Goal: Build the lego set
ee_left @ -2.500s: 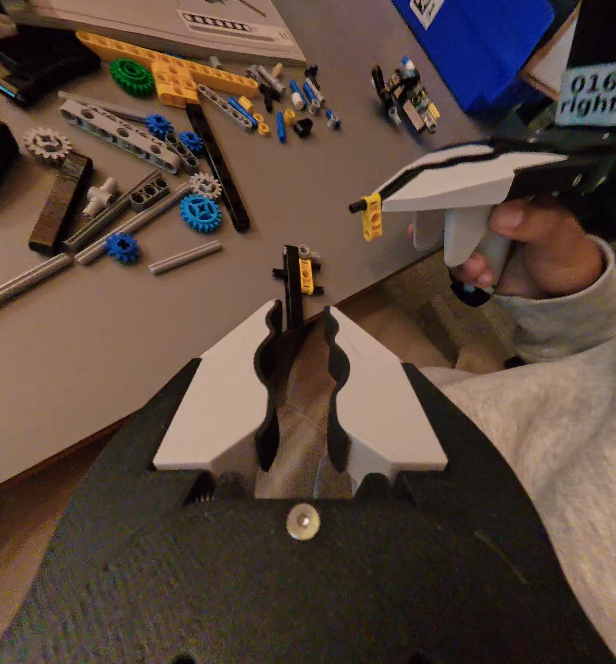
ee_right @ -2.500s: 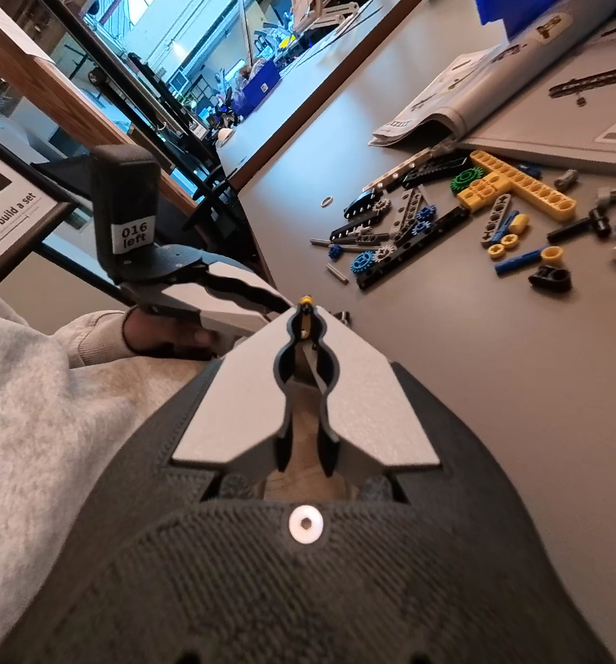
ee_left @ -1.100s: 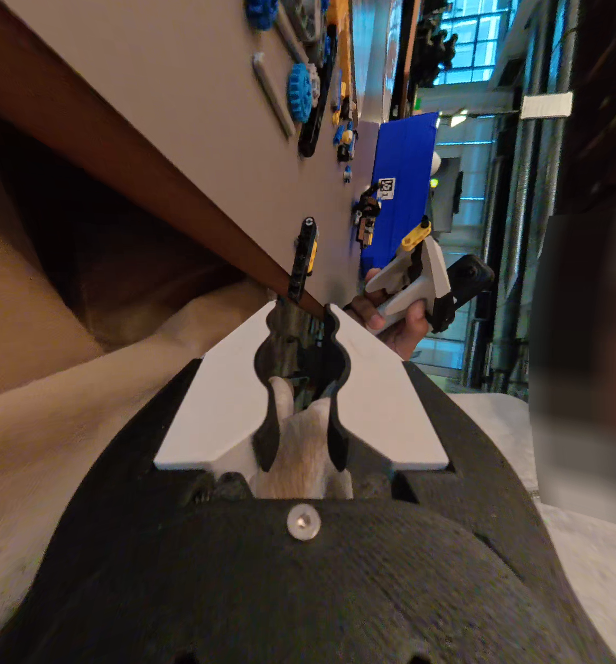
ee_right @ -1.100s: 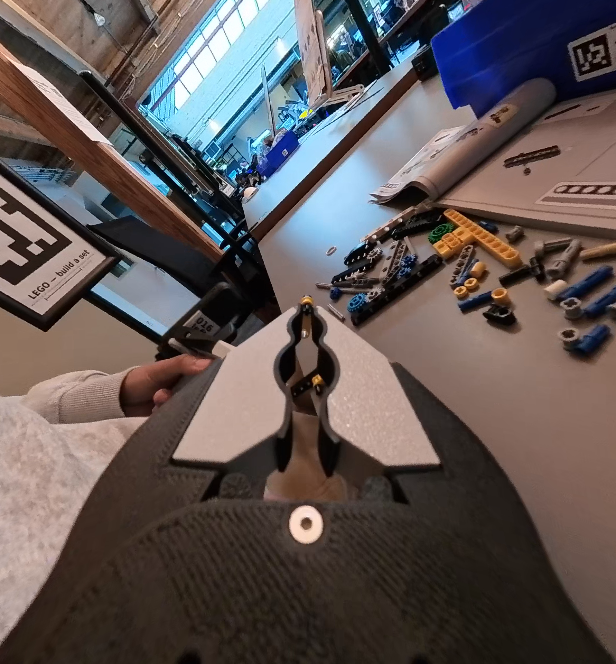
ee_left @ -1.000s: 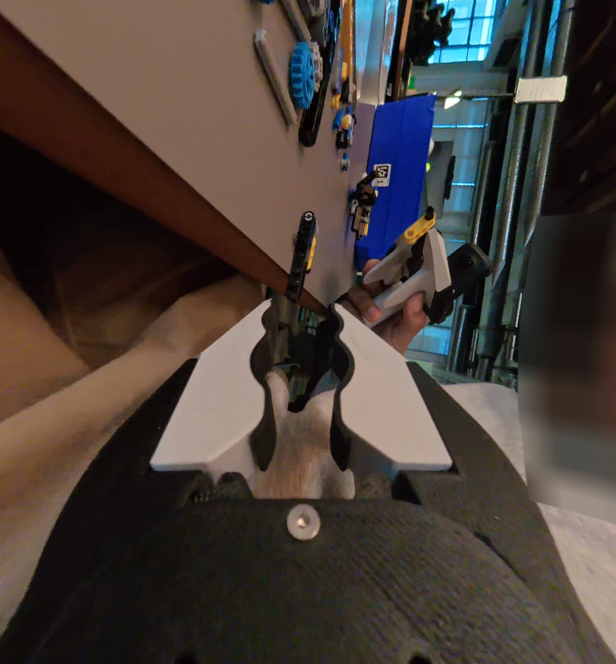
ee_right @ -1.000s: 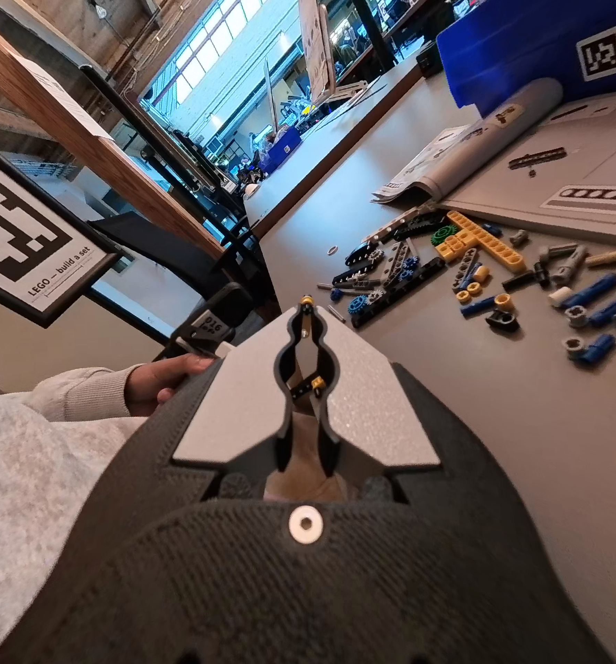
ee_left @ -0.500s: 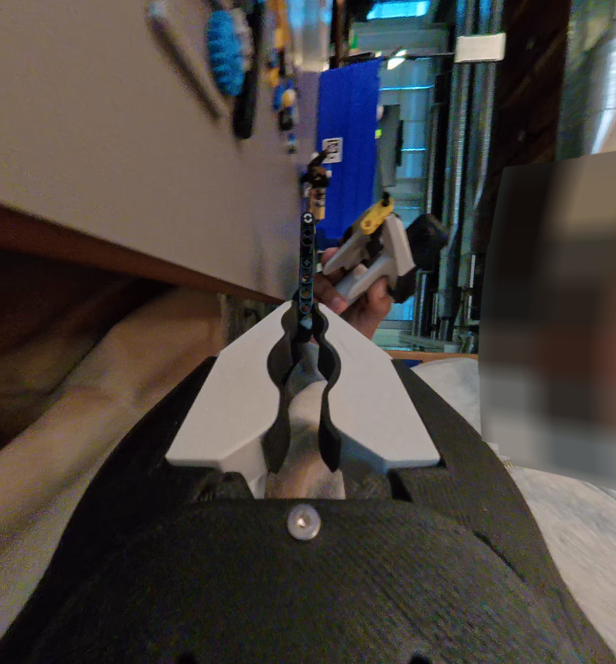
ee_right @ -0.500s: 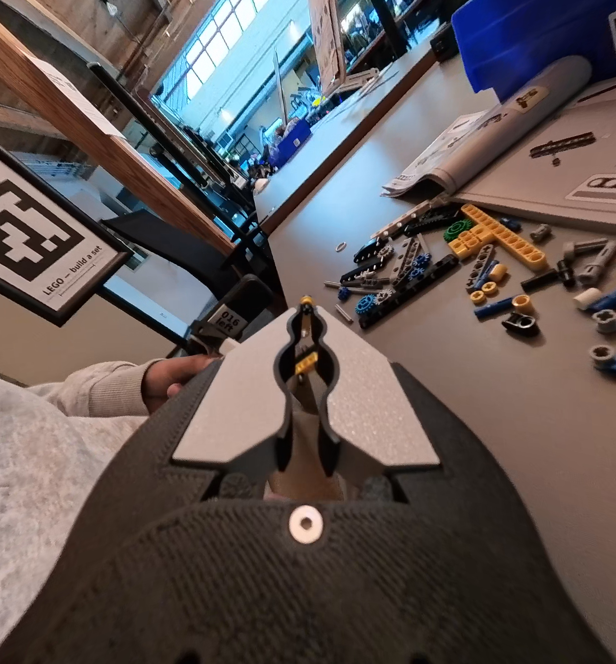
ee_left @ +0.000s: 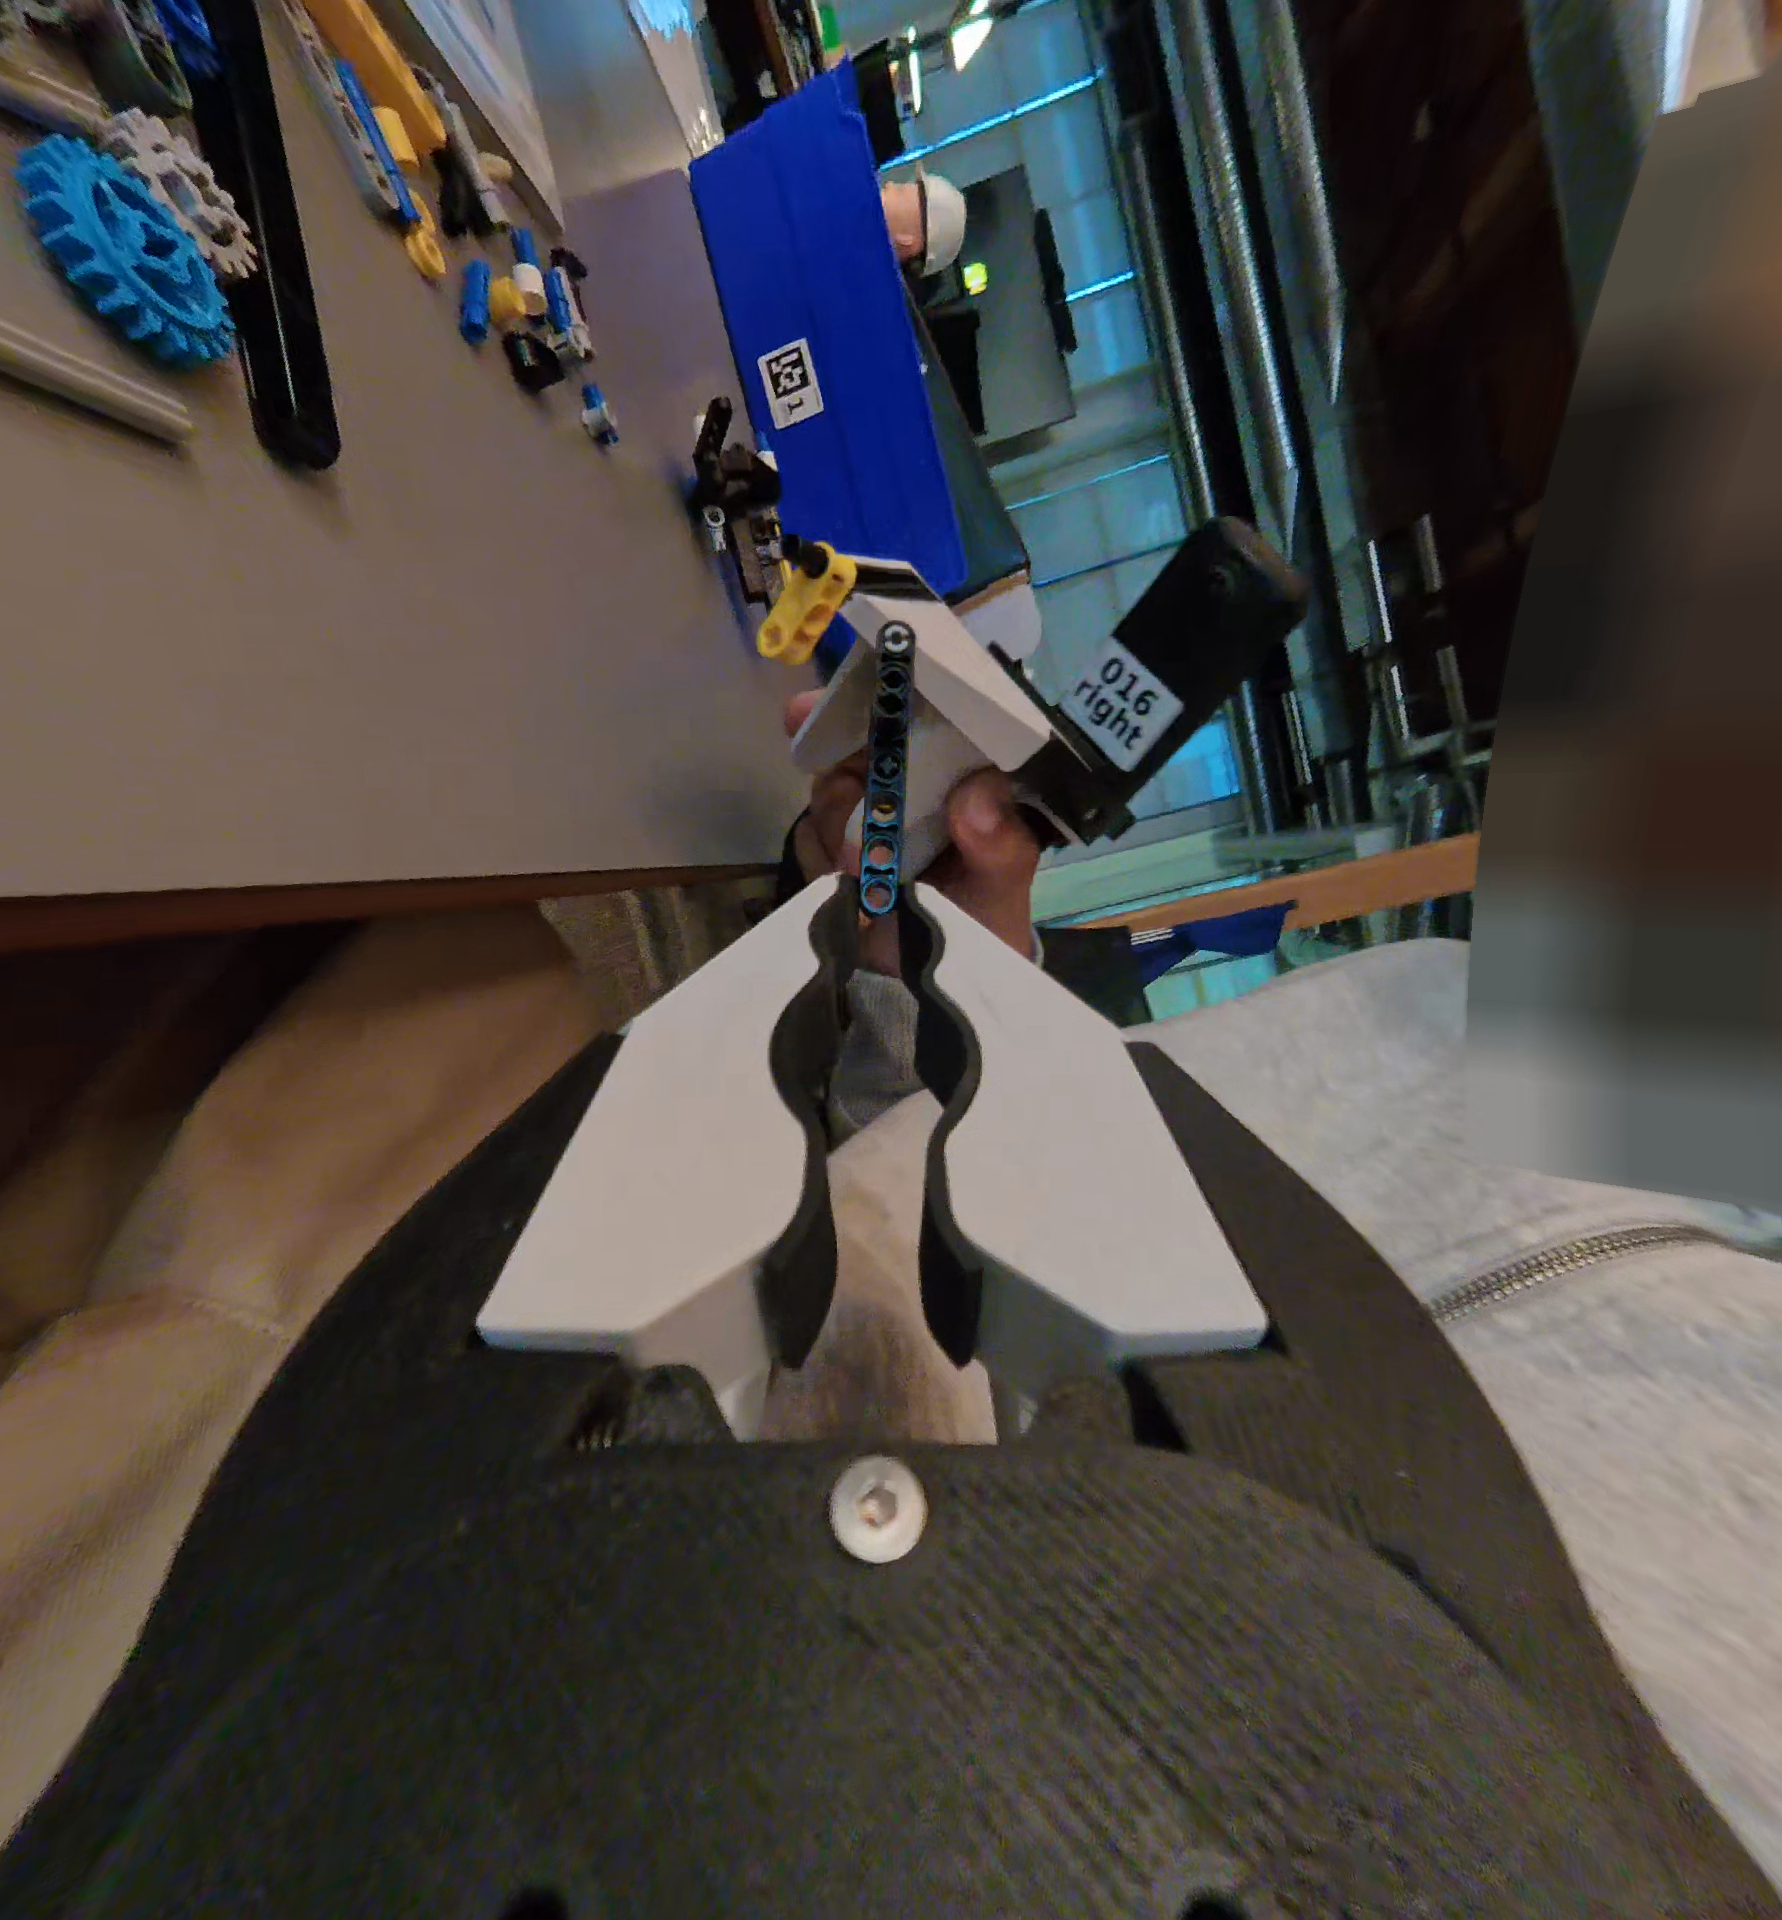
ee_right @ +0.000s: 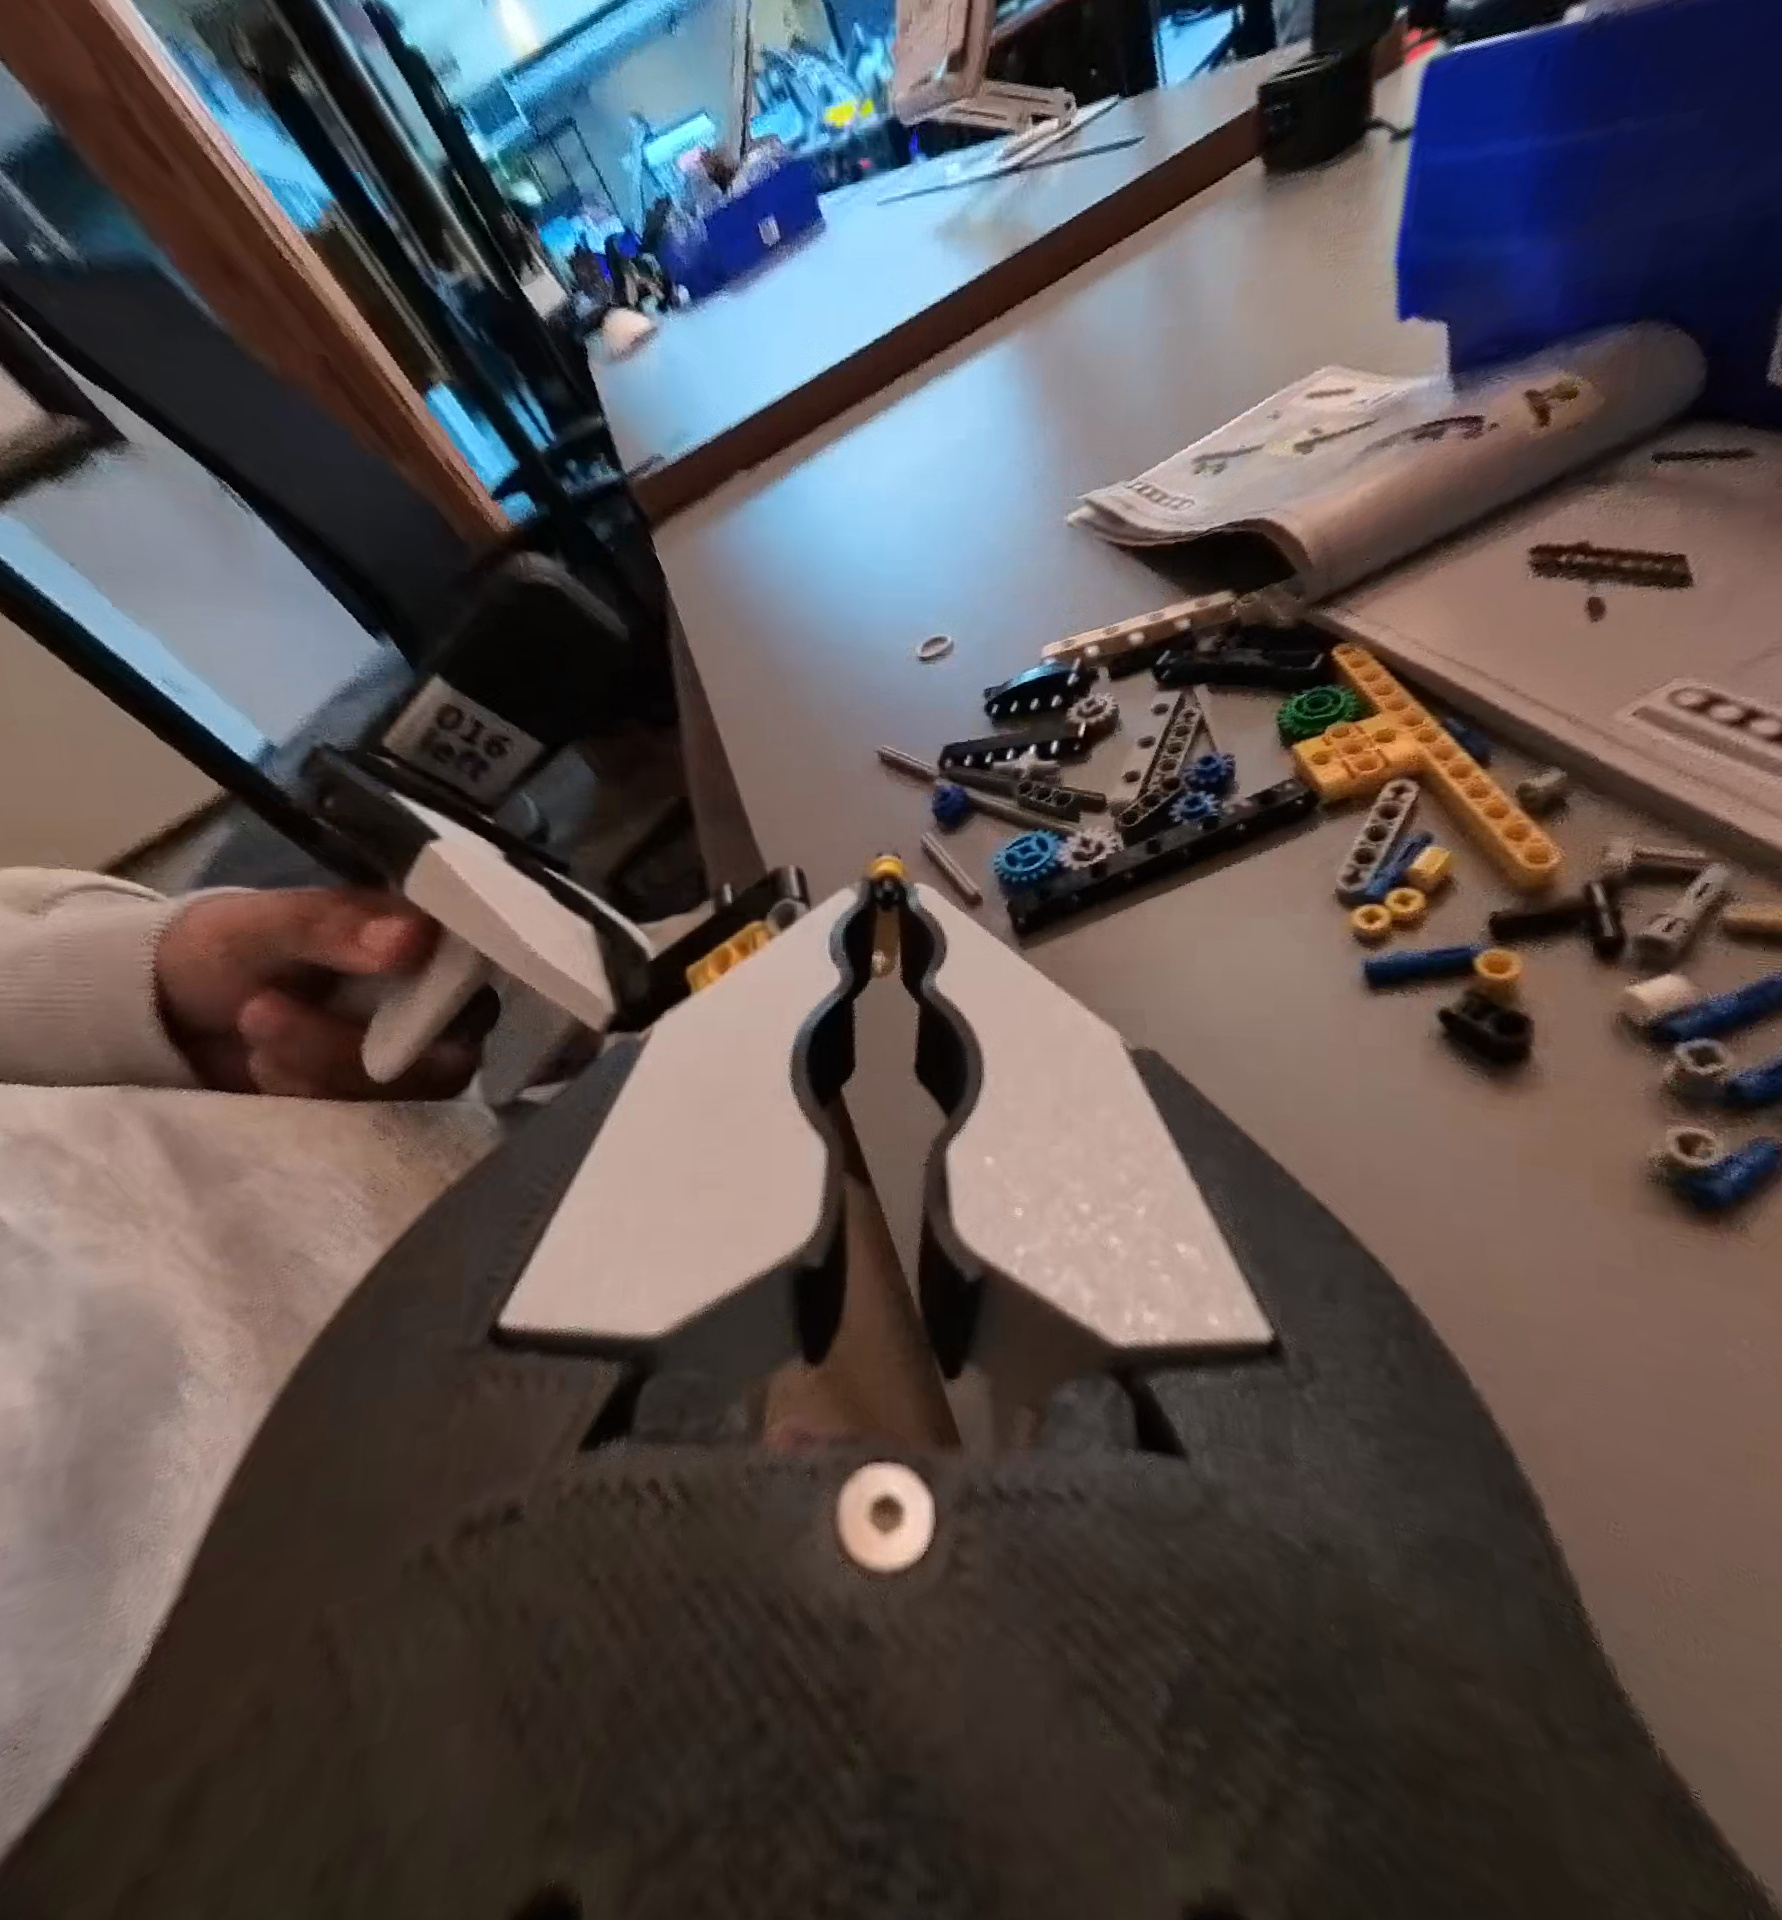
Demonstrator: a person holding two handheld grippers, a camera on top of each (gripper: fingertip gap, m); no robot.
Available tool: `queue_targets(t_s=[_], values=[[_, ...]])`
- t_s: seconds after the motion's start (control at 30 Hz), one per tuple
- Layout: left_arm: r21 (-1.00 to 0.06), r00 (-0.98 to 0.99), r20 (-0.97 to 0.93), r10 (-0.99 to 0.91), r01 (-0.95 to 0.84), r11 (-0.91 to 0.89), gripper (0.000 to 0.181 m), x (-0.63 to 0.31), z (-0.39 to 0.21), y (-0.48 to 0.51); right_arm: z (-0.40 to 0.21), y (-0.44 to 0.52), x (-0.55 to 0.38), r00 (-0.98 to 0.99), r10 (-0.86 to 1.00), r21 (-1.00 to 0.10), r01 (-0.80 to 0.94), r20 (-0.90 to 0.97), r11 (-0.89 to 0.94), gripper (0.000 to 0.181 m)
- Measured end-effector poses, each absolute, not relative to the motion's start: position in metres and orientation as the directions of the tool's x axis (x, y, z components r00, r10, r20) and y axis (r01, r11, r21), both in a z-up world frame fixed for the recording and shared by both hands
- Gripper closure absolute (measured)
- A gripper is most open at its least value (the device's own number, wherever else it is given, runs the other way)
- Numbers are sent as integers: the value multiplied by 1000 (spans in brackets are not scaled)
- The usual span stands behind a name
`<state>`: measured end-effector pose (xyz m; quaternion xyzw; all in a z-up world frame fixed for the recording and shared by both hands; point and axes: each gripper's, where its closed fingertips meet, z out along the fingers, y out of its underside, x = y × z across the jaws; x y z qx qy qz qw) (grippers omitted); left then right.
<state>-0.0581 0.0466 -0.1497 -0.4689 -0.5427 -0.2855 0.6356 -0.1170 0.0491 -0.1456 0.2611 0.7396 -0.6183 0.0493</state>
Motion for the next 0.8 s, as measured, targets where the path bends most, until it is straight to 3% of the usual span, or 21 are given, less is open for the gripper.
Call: queue_targets(t_s=[0.1, 0.8], values=[[-300, 256, 953, 163, 876, 378, 177, -56, -152, 45, -146, 46, -115, -879, 347, -909, 393, -327, 138, 179], [-345, 313, 937, 153, 889, 299, 176, -51, -157, 45, -144, 36, -101, -884, 233, -890, 440, -406, 119, 180]])
